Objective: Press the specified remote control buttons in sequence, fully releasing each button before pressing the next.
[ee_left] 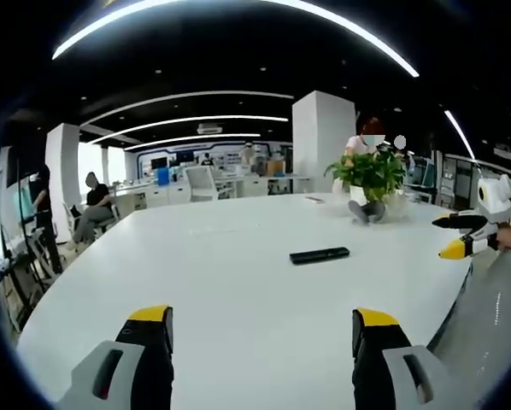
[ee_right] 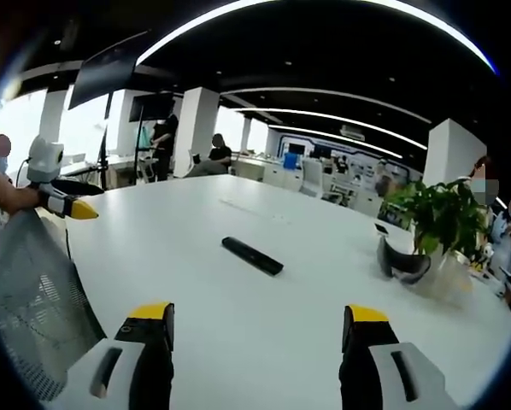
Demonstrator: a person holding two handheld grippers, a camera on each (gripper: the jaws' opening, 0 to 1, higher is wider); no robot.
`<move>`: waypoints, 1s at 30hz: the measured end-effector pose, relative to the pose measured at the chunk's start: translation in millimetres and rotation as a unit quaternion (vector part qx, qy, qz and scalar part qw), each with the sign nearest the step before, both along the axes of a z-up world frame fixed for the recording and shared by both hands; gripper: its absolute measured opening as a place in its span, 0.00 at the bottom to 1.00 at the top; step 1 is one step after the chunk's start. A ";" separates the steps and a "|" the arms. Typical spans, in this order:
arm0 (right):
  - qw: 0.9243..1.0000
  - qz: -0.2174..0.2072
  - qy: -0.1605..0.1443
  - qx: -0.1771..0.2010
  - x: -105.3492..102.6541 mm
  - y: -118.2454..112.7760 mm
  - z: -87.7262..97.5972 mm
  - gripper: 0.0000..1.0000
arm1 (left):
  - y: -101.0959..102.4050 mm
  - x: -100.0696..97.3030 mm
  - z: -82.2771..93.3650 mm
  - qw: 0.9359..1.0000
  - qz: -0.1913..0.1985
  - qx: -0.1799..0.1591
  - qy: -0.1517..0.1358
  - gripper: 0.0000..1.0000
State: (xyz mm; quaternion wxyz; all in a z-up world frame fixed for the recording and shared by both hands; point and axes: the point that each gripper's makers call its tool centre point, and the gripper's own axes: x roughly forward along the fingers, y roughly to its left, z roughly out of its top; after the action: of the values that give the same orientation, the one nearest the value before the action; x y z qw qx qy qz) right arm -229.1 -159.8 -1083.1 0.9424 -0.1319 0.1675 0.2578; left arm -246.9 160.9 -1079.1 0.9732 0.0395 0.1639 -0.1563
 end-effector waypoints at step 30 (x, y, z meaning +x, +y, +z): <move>0.992 -0.096 -0.024 0.074 10.4 -40.5 14.8 0.78 | 5.8 6.9 18.4 0.995 0.016 -0.095 -0.037 0.92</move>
State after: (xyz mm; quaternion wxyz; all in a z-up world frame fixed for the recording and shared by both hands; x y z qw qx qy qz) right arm -218.7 -200.3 -1068.3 0.9737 -0.0509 0.1375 0.1743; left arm -240.0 166.7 -1060.7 0.9804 -0.0495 0.1124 -0.1543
